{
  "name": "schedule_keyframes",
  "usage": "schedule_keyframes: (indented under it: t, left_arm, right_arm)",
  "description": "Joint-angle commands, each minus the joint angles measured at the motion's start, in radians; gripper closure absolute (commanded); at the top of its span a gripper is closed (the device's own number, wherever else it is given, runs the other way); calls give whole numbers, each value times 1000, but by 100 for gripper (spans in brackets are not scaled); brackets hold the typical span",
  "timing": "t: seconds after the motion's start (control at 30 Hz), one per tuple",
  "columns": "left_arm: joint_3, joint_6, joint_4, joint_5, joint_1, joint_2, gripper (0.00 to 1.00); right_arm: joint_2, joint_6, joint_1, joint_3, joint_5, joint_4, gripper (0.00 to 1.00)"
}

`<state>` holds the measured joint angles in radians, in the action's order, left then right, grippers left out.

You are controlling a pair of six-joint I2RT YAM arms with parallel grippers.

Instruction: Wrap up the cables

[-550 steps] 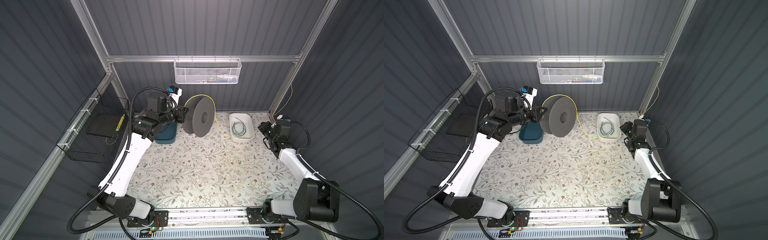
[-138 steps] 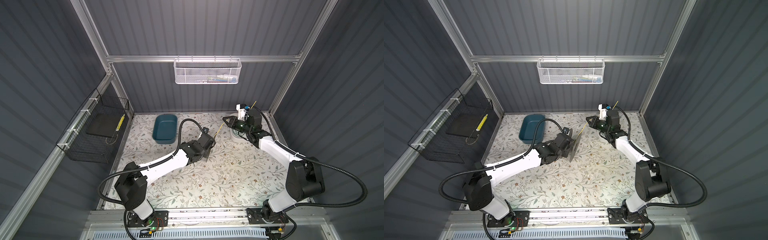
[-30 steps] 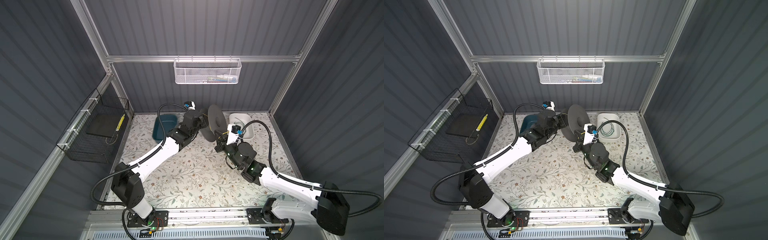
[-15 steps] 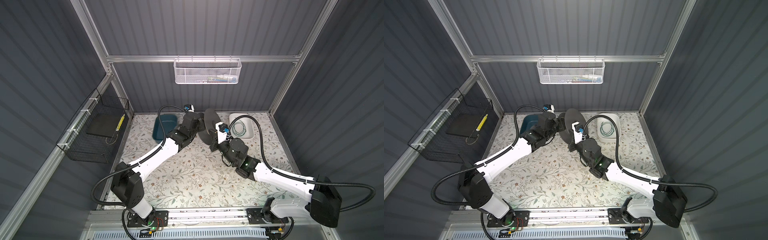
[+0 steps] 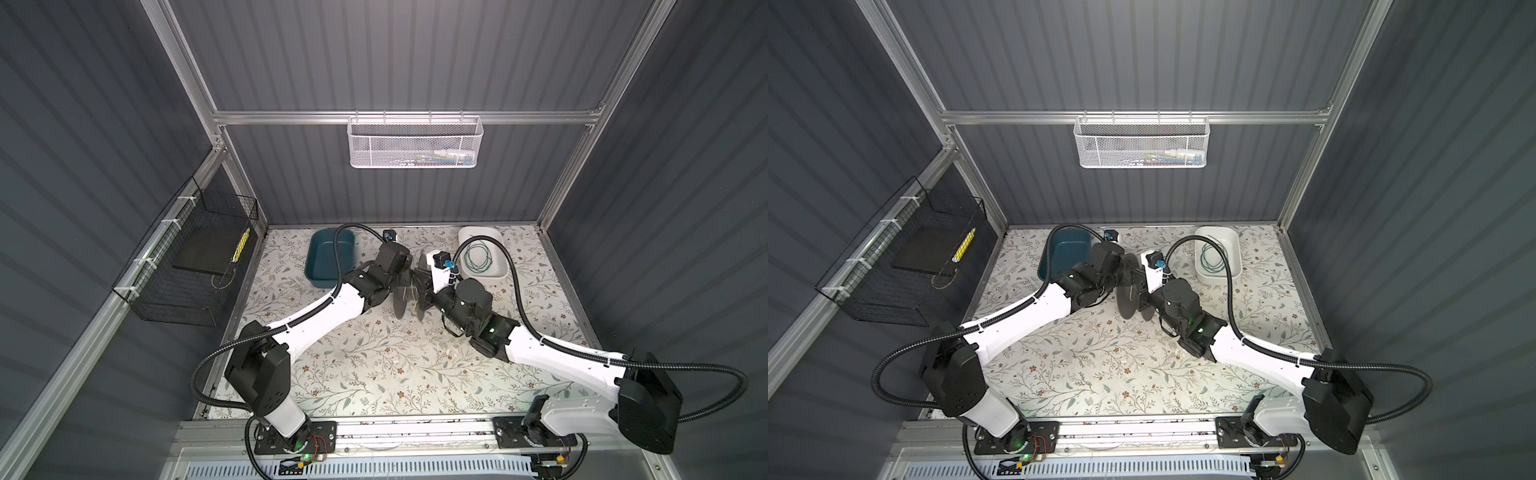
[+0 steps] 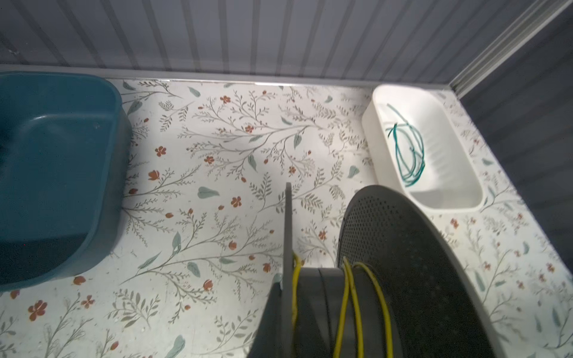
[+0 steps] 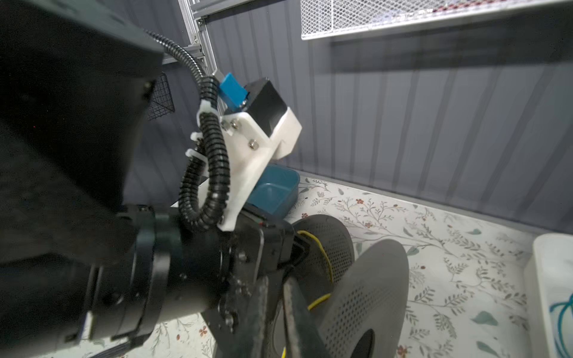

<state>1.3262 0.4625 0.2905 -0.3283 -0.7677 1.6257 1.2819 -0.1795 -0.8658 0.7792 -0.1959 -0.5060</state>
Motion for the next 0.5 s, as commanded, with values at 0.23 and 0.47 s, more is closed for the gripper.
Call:
schedule_keyframes:
  t: [0.23,0.47]
  left_arm:
    - [10,-19,-82,133,-34,9,100]
    - [-18,-28,-65,131,-39,-8,100]
  right_arm:
    - [-116,-106,62,-74,96,10,100]
    - [-91,-219,139,-62,124,-49,100]
